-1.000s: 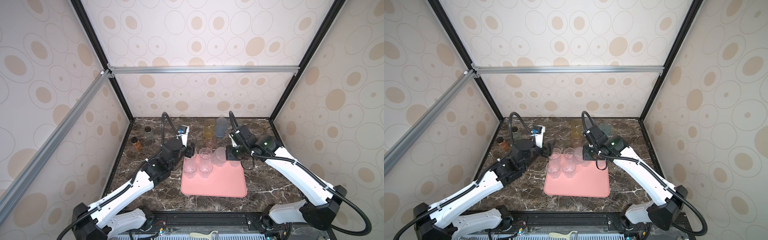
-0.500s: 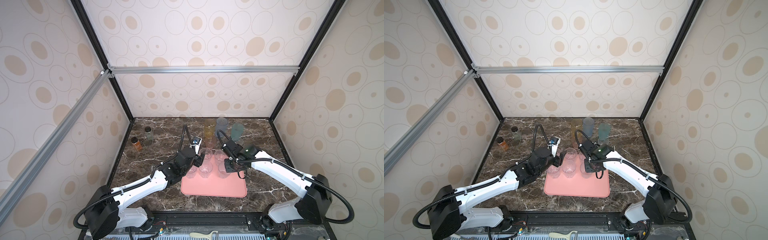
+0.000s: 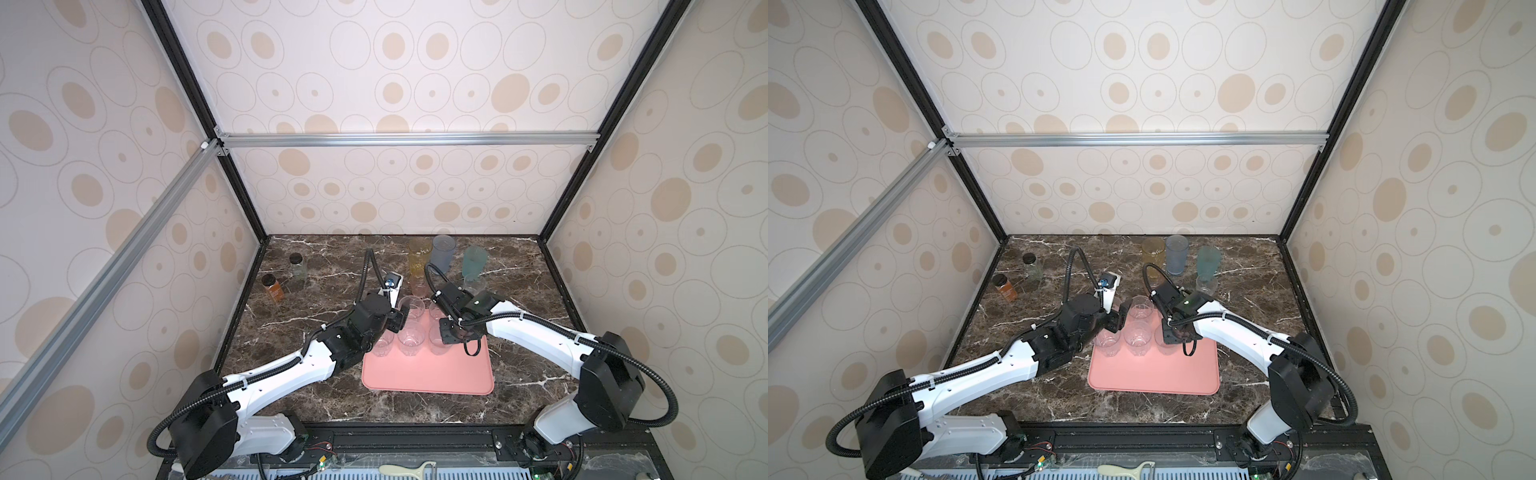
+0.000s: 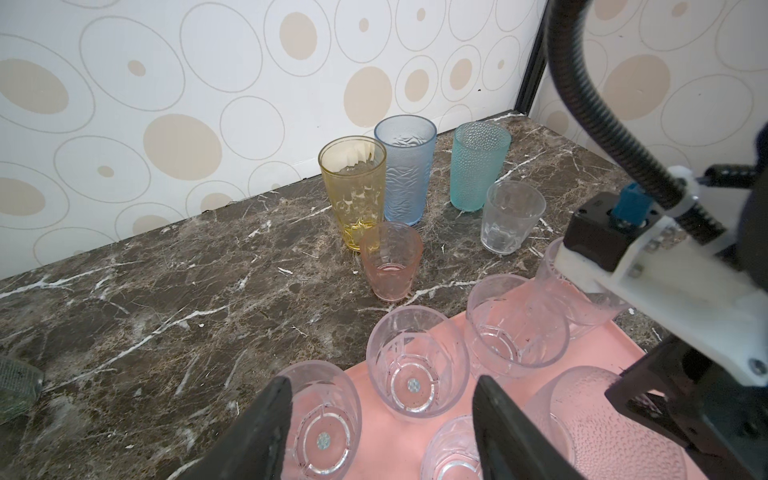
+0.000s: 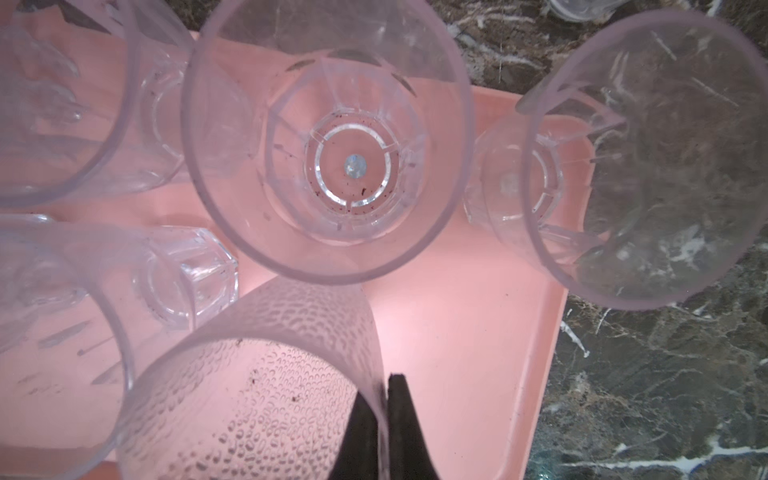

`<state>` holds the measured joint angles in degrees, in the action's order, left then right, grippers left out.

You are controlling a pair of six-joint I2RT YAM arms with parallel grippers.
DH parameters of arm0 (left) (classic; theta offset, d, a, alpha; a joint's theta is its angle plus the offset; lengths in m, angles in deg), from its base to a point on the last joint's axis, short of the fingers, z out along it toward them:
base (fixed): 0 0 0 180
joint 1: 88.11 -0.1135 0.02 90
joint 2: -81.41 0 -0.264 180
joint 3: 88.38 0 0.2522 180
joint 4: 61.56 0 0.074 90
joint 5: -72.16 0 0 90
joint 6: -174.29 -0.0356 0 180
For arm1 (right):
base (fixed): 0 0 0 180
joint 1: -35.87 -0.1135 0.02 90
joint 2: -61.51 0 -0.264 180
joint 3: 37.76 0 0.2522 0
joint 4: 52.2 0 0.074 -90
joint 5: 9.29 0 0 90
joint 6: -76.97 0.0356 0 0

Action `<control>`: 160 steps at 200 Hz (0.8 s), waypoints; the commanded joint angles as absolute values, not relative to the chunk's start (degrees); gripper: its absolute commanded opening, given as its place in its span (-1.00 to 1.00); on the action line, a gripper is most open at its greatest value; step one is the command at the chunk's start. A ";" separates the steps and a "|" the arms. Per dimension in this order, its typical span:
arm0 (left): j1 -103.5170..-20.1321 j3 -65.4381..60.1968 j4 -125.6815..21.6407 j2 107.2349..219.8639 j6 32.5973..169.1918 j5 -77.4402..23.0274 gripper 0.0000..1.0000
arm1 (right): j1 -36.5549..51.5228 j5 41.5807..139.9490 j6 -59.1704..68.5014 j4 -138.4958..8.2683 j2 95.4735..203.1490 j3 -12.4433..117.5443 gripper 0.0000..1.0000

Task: Place the glasses into the tray
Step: 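Lower the frosted glass onto the tray and open the right gripper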

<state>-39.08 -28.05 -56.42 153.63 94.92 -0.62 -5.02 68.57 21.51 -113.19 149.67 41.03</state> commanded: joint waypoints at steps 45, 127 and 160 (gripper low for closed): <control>-39.16 -27.47 -57.96 154.10 93.43 0.45 0.39 | -3.92 66.46 20.86 -113.38 150.60 39.61 -1.00; -40.03 -26.28 -56.03 153.83 93.14 1.85 0.42 | -3.69 68.87 19.22 -117.88 148.20 43.96 -0.33; -42.79 -22.50 -53.41 154.30 94.81 3.02 0.53 | 0.13 72.07 15.64 -122.41 144.56 50.31 -0.19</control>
<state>-40.76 -26.96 -54.96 154.09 94.51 1.06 -3.14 69.90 18.43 -117.62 148.84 45.16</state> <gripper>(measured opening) 0.757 0.394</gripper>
